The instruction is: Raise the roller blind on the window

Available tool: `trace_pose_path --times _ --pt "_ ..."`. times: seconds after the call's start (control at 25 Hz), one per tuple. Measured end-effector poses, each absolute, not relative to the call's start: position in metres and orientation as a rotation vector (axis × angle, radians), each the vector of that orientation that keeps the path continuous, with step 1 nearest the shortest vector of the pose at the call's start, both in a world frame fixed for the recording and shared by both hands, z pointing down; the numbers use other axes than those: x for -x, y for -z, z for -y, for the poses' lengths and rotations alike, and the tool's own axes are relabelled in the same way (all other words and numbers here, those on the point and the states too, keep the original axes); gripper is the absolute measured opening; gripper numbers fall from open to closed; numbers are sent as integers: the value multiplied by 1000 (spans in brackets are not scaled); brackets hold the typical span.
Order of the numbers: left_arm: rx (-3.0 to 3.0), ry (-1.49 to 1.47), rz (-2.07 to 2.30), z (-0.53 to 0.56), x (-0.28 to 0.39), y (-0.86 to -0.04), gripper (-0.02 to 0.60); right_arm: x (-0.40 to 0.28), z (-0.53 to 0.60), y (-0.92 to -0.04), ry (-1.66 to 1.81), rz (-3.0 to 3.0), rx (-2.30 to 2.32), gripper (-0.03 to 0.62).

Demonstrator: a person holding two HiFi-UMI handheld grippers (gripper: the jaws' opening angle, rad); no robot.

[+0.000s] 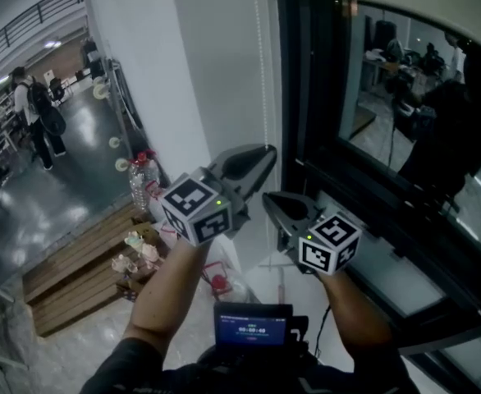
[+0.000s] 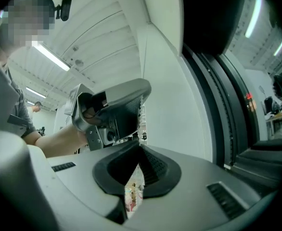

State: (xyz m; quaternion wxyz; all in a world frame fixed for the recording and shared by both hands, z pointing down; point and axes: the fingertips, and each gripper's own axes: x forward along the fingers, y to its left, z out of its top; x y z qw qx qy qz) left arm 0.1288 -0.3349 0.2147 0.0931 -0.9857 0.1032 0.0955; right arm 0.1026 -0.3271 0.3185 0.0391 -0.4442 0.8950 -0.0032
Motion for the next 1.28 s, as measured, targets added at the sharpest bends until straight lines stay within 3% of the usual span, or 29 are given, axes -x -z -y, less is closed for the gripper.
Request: trace_pose_path --times 0.76,1.04,1.28 --pt "2964 -267 -270 320 -119 -258 9 -113 320 -357 95 -2883 1411 15" --pt "2945 -259 -243 317 -124 -257 9 -160 311 -279 -63 -2737 1429 81" --pt "2934 -267 -249 308 -127 -258 9 -137 306 -229 -237 -2860 1393 112"
